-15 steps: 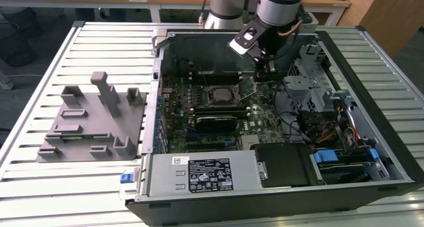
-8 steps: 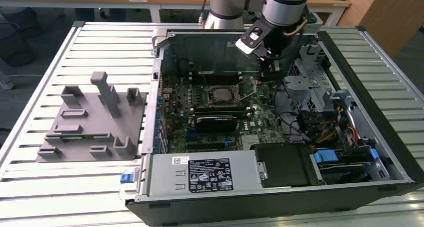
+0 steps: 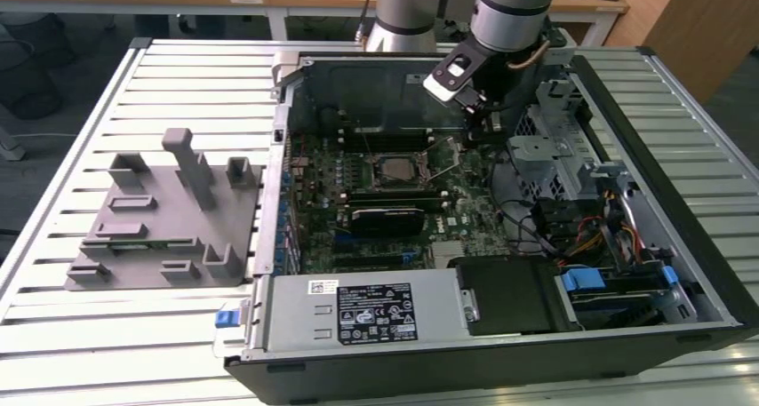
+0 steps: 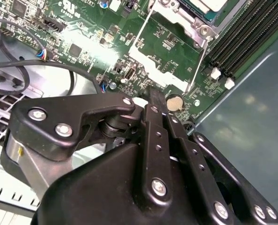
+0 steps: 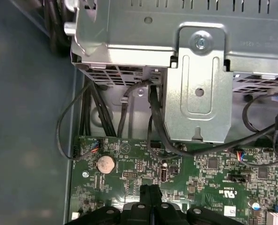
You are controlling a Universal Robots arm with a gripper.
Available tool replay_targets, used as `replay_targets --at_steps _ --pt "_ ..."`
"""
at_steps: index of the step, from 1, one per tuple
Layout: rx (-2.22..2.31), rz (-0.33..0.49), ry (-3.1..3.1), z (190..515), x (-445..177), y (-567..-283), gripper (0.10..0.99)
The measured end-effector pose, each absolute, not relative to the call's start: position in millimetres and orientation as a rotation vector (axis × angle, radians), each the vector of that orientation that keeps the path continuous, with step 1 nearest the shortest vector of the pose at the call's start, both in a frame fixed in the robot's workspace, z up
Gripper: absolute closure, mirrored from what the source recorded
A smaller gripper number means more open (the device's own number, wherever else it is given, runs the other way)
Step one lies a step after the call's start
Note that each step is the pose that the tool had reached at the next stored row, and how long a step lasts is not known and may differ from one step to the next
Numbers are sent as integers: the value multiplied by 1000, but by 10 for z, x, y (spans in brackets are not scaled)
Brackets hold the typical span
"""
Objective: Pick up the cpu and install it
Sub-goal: 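Close the cpu cover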
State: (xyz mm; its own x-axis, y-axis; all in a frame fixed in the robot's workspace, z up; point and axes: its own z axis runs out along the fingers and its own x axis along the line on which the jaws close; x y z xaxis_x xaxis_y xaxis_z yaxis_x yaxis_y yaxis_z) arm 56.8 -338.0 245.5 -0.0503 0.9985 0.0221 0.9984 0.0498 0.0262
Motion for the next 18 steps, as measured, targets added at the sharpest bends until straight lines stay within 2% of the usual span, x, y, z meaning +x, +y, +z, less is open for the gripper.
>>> replay_targets --at_steps 18 --pt "2168 63 2279 2398 360 -3376 980"
